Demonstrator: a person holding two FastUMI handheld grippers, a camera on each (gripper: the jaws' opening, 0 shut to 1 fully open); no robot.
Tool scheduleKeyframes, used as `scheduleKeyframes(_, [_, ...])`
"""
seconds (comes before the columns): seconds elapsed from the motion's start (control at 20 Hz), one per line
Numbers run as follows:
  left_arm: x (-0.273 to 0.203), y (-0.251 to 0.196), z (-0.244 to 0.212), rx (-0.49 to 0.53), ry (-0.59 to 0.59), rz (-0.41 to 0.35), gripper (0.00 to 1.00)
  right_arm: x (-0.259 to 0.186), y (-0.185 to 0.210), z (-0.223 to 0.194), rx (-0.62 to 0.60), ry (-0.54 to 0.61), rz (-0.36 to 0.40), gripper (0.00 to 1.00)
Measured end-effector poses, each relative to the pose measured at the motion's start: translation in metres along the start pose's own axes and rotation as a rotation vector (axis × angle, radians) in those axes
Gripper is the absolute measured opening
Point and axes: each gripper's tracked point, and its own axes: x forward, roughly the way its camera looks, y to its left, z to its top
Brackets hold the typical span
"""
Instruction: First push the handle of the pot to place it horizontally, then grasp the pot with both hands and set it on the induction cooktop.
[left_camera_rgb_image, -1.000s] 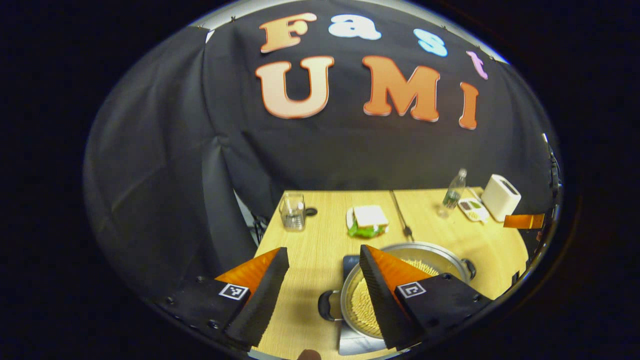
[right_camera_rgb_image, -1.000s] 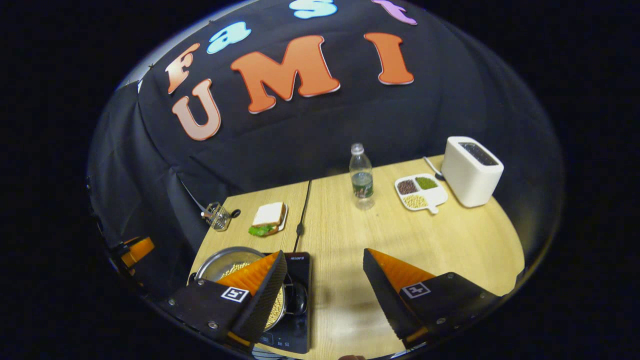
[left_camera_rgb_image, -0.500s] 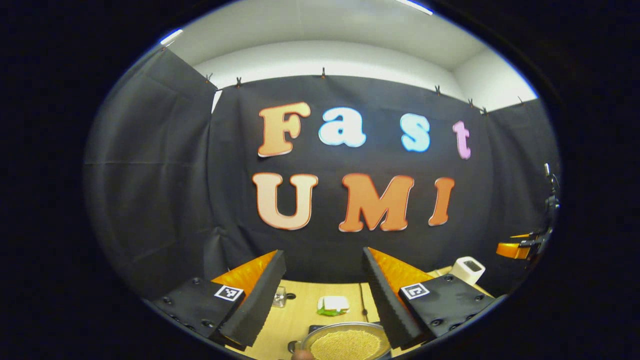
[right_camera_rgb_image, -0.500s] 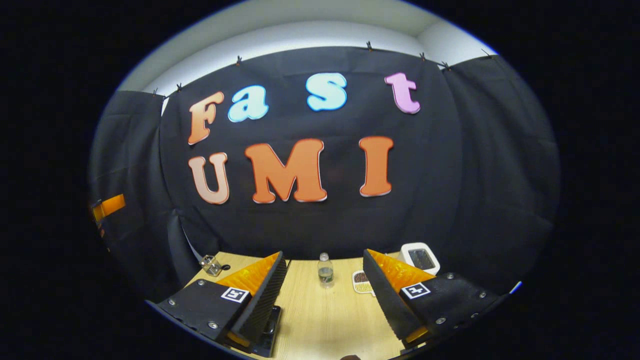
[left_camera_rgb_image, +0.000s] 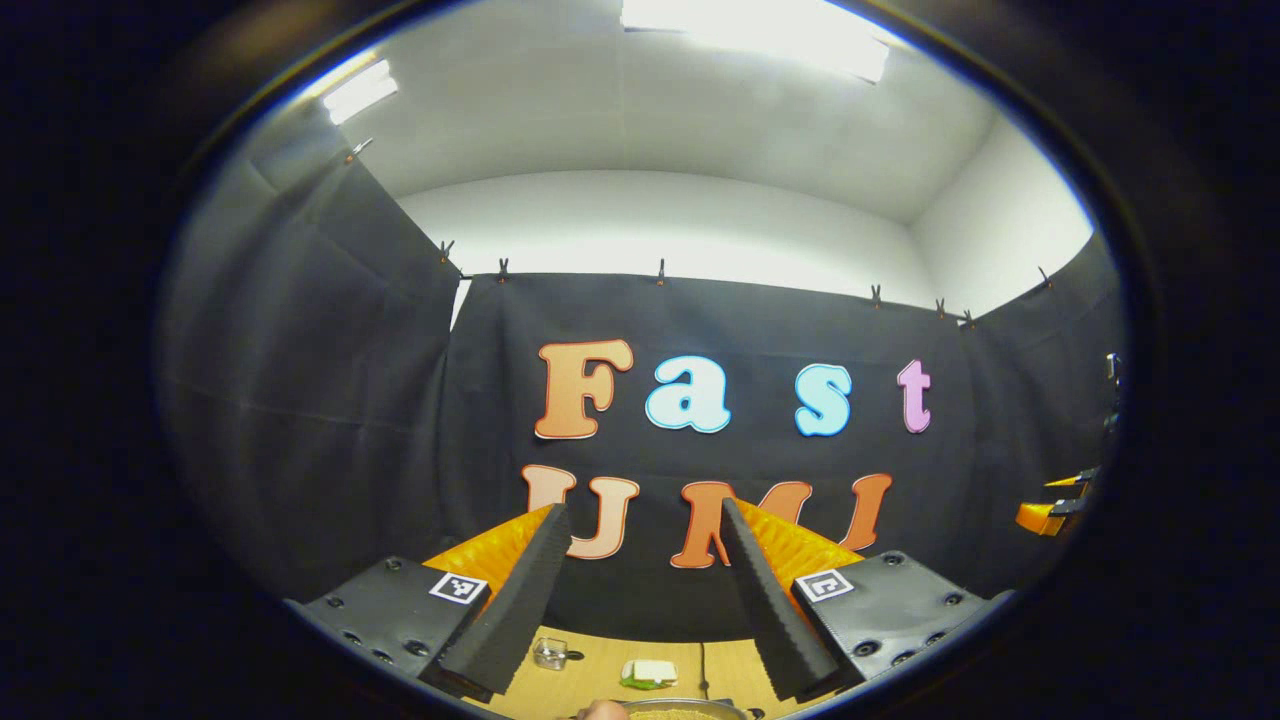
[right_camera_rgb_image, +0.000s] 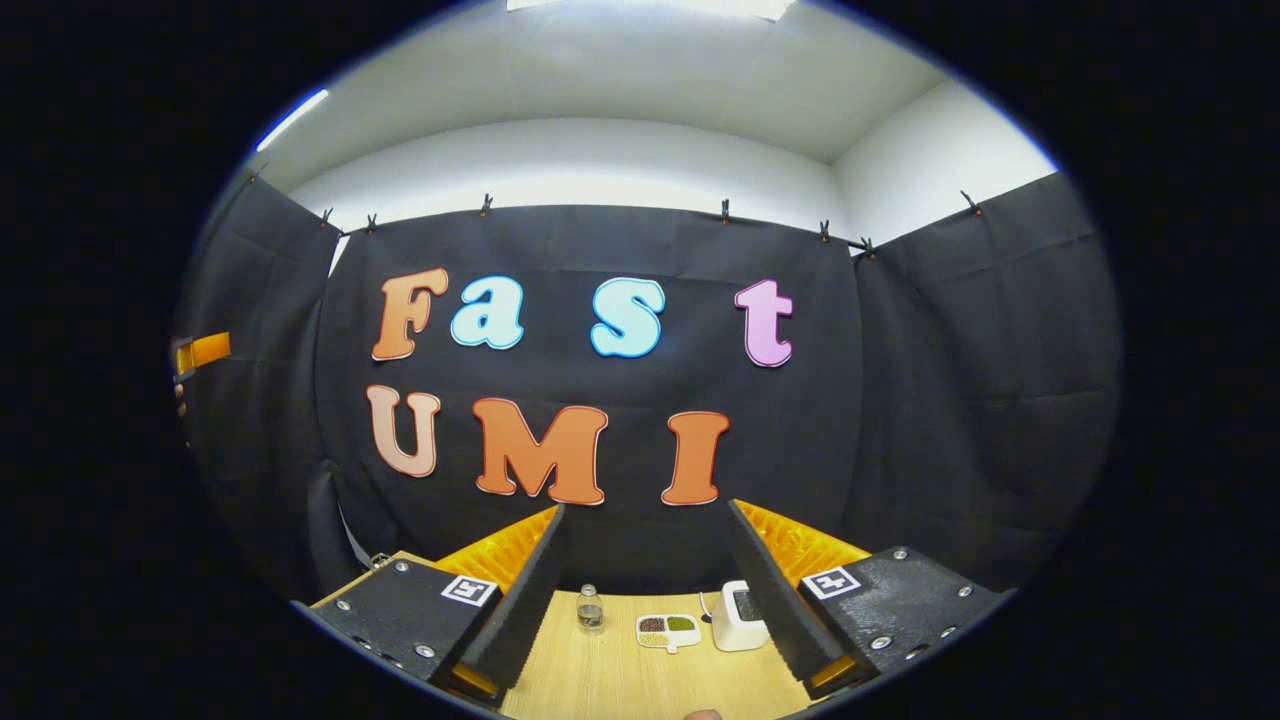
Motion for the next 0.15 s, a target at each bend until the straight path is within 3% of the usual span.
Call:
scheduleKeyframes(0.1, [0.0, 0.002, 0.003, 0.007, -0.01, 0.008, 0.96, -0.012, -0.012, 0.014, -0.015, -0.034, -0.016, 0.88])
scheduleKeyframes(0.15, [0.001, 0.0, 0.004, 0.014, -0.013, 0.005, 0.96, -0.016, -0.018, 0.018, -0.025, -0.043, -0.021, 1.0])
